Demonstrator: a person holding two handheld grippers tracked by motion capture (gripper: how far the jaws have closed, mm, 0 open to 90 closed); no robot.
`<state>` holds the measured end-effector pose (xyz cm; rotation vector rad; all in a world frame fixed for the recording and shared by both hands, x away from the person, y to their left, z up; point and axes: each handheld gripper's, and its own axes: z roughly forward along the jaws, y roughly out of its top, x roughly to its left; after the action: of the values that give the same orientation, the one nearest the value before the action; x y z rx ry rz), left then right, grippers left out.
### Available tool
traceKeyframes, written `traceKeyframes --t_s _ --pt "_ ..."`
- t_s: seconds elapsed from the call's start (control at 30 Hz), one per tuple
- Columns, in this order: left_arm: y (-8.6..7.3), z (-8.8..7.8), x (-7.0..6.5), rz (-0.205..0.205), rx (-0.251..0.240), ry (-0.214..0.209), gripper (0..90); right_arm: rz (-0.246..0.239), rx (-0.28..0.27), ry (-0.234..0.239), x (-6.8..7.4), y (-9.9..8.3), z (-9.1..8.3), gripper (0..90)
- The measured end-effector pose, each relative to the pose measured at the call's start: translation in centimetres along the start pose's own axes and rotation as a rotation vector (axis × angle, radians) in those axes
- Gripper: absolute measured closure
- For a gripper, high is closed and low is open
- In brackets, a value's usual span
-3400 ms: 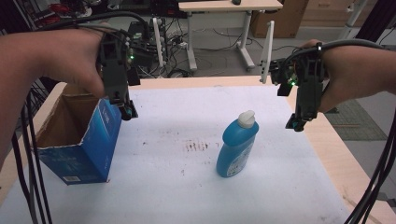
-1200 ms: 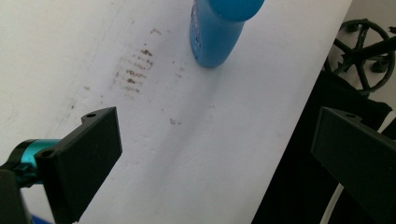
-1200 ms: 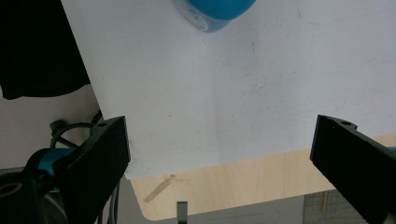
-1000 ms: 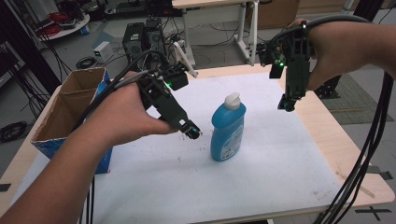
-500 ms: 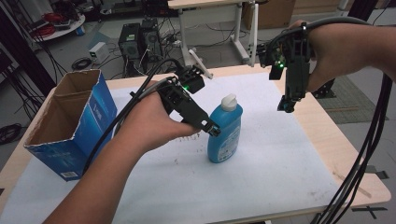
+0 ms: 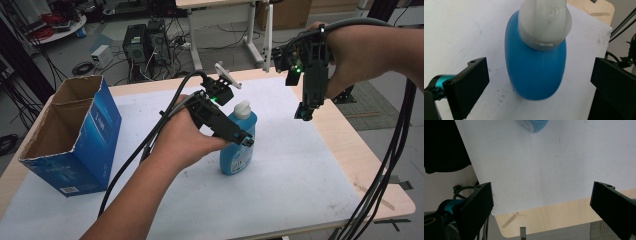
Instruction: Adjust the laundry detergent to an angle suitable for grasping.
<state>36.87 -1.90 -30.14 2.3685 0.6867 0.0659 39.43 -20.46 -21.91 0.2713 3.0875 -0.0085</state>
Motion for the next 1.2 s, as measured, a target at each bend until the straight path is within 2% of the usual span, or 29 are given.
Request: traceKeyframes --t_s 0.27,0.33,0.53,0.6,0.7,0.97,1.2 --pt "0.4 1.9 -0.1 0.025 -0.014 0.042 1.7 -0.002 0.003 0.001 -0.2 -0.2 0.2 3.9" --pt "0.5 2.4 -0.2 0.019 -0.021 0.043 1.7 0.009 0.002 0.005 -0.2 -0.1 0.2 3.9" --pt "0.6 3.3 -0.4 0.028 -0.007 0.072 2.8 0.01 0.007 0.006 -0.2 -0.1 0.4 3.9" --pt "0.6 3.3 -0.4 0.03 -0.005 0.076 7.6 0.003 0.003 0.007 -0.3 -0.1 0.4 3.9" --pt "0.6 3.5 -0.4 0.03 -0.003 0.081 8.0 0.006 0.005 0.008 -0.3 0.0 0.4 3.9" --pt "0.7 3.9 -0.4 0.043 0.006 0.091 19.5 0.009 0.006 0.009 -0.3 0.0 0.4 3.9" --pt "0.7 4.3 -0.5 0.055 0.005 0.093 22.1 0.013 0.01 0.005 -0.3 0.0 0.5 3.9"
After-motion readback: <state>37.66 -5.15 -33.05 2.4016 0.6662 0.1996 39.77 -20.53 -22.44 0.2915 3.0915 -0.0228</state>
